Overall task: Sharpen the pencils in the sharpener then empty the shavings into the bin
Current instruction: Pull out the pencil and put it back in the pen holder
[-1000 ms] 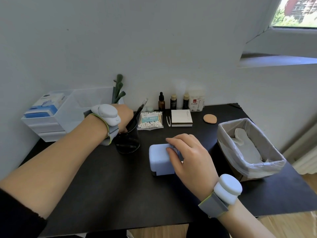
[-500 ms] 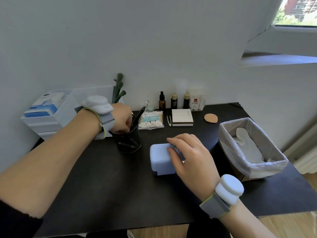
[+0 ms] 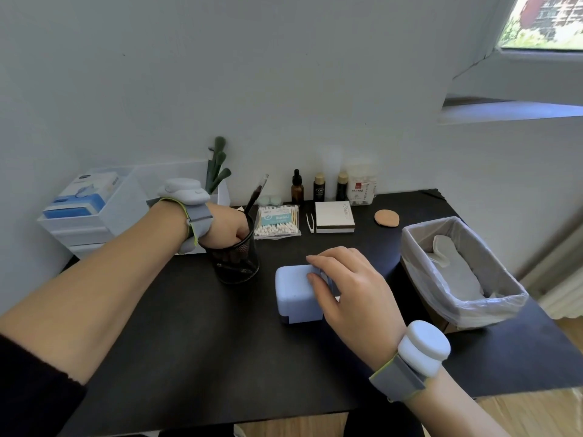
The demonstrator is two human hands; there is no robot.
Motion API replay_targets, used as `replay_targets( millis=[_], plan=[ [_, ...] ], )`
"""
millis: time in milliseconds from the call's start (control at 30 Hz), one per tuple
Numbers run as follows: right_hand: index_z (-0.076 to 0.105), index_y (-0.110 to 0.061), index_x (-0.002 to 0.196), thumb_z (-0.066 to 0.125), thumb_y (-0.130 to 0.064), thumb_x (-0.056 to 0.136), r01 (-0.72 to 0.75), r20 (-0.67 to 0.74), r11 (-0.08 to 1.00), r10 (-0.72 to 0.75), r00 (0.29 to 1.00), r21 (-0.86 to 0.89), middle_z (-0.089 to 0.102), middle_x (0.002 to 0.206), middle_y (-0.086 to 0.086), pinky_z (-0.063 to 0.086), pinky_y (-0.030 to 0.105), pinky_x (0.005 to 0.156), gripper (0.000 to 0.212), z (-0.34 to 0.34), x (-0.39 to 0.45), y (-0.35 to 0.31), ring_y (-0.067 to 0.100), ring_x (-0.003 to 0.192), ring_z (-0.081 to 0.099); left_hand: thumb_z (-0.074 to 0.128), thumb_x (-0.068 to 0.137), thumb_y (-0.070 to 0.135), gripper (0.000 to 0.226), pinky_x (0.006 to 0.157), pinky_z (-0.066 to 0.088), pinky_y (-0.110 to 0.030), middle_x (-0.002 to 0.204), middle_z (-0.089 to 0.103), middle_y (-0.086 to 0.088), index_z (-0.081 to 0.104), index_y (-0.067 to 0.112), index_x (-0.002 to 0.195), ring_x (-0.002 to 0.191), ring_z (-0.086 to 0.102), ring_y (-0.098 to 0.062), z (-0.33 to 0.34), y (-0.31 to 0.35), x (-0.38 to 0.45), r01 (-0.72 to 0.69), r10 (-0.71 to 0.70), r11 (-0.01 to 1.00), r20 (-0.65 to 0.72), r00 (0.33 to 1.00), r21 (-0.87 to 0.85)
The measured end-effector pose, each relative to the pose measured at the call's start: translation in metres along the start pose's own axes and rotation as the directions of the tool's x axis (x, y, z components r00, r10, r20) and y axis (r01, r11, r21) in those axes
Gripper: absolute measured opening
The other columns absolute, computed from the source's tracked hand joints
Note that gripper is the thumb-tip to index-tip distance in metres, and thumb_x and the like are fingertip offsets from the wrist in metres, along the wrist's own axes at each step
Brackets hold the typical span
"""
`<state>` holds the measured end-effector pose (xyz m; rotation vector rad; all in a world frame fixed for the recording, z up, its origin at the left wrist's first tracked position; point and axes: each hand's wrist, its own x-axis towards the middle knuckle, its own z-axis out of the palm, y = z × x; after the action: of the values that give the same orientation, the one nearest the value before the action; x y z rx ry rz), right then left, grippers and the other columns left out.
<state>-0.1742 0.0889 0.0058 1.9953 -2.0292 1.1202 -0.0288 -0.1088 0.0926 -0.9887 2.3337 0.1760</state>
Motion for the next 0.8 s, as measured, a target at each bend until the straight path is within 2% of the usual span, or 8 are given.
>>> replay_targets(
  millis=[67,167,200,267,367,567,667,800],
  plan=[
    [0.068,-0.017,0.114,0.057,-0.025,0.094,0.002,-0.004,1.000,-0.002,1.000,0.004,0.064,0.107,-0.005,0.053,0.028,0.080,0.024,-0.0001,0.0004,0.0005,0.011,0.098,0.057,0.048,0.100,0.015,0.025,0.076,0.044,-0.025,0.094,0.058,-0.006,0.065,0.003,0.112,0.081,0.052,-0.022,-0.0007,0.0021,0.0006,0.025,-0.025,0.999,0.006,1.000,-0.031],
    [0.068,-0.016,0.114,0.056,-0.026,0.094,0.007,0.003,1.000,-0.007,1.000,0.012,0.064,0.106,-0.005,0.053,0.028,0.080,0.025,0.0000,0.0009,0.0005,0.011,0.098,0.057,0.047,0.100,0.011,0.028,0.060,0.042,-0.020,0.088,0.059,-0.020,0.063,-0.005,0.116,0.065,0.048,-0.022,-0.0014,0.0060,0.0006,0.081,-0.078,0.991,0.030,0.997,-0.107],
    [0.068,-0.017,0.114,0.056,-0.026,0.094,0.006,0.009,1.000,-0.007,1.000,0.013,0.064,0.107,-0.005,0.053,0.028,0.080,0.026,-0.0003,0.0010,0.0006,0.011,0.098,0.057,0.047,0.100,0.009,0.027,0.058,0.042,-0.019,0.086,0.060,-0.017,0.064,-0.004,0.116,0.066,0.050,-0.022,-0.0016,0.0069,0.0003,0.094,-0.087,0.987,0.053,0.995,-0.129],
    [0.068,-0.017,0.115,0.054,-0.027,0.094,0.006,0.016,1.000,-0.006,1.000,0.012,0.064,0.107,-0.005,0.053,0.028,0.079,0.027,-0.0005,0.0013,0.0015,0.011,0.099,0.057,0.044,0.100,0.006,0.027,0.069,0.050,-0.025,0.089,0.061,-0.010,0.066,0.000,0.115,0.077,0.056,-0.025,-0.0012,0.0065,0.0013,0.094,-0.079,0.982,0.095,0.992,-0.166],
    [0.067,-0.017,0.115,0.053,-0.028,0.094,0.010,0.020,1.000,-0.011,1.000,0.007,0.063,0.107,-0.006,0.052,0.028,0.079,0.027,-0.0007,0.0016,0.0027,0.010,0.099,0.056,0.042,0.101,0.004,0.029,0.086,0.052,-0.032,0.097,0.064,-0.013,0.066,0.000,0.116,0.085,0.059,-0.027,-0.0016,0.0045,0.0029,0.096,-0.075,0.973,0.105,0.992,-0.211],
    [0.068,-0.016,0.113,0.055,-0.025,0.094,0.027,0.012,1.000,-0.027,1.000,0.009,0.063,0.105,-0.005,0.052,0.030,0.077,0.024,-0.0009,0.0025,0.0036,0.012,0.097,0.057,0.042,0.101,0.008,0.030,0.076,0.042,-0.026,0.106,0.061,-0.018,0.059,-0.002,0.124,0.085,0.048,-0.022,0.0035,0.0062,0.0031,0.163,-0.163,0.967,0.015,0.987,-0.195],
    [0.068,-0.016,0.113,0.056,-0.025,0.094,0.029,0.021,1.000,-0.030,0.999,0.006,0.063,0.106,-0.005,0.052,0.030,0.078,0.024,-0.0012,0.0028,0.0045,0.012,0.097,0.057,0.042,0.102,0.007,0.030,0.073,0.044,-0.024,0.095,0.060,-0.012,0.060,-0.005,0.123,0.083,0.057,-0.028,0.0030,0.0058,0.0043,0.148,-0.138,0.974,0.069,0.988,-0.173],
    [0.068,-0.017,0.114,0.056,-0.025,0.094,0.030,0.026,1.000,-0.030,0.999,0.003,0.063,0.106,-0.005,0.052,0.029,0.079,0.024,-0.0010,0.0028,0.0054,0.012,0.098,0.057,0.043,0.102,0.009,0.027,0.052,0.039,-0.015,0.074,0.052,0.001,0.061,-0.003,0.118,0.060,0.049,-0.012,0.0019,0.0054,0.0051,0.158,-0.140,0.972,0.114,0.984,-0.172]
  ],
)
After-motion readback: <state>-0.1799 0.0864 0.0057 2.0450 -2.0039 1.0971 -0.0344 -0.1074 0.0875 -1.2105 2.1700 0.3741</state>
